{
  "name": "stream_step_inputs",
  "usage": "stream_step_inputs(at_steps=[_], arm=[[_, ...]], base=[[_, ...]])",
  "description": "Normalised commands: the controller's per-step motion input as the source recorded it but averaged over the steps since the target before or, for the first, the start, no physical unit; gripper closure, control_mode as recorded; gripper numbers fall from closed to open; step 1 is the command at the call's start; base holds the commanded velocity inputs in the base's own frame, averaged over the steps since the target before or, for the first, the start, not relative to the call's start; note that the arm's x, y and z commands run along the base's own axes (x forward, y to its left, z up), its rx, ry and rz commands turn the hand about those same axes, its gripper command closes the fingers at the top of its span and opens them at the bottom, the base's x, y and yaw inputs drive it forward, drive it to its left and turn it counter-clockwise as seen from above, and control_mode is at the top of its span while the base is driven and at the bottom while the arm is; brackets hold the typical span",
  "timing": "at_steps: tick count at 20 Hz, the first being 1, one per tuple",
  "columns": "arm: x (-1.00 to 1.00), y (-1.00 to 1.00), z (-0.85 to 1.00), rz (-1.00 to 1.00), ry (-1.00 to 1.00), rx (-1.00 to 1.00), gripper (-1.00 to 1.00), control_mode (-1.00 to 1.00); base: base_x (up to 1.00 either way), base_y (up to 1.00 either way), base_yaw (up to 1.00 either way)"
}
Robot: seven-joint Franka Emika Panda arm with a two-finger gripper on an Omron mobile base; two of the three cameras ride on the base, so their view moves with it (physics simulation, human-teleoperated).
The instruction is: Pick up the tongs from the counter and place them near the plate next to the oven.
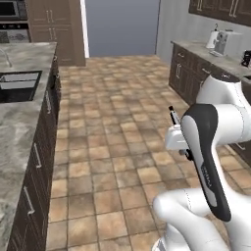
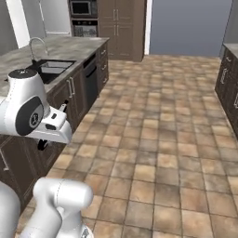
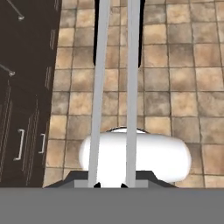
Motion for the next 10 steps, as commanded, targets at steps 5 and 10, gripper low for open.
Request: stream_step_inputs(at_steps=[5, 10], arm=[[0.00, 0.00, 0.00, 0.00, 0.00, 0.00, 1.00, 1.00], [0.00, 0.00, 0.00, 0.00, 0.00, 0.00, 1.00, 1.00]], base=[[1.00, -0.42, 0.37], [1.00, -0.61, 0.36]])
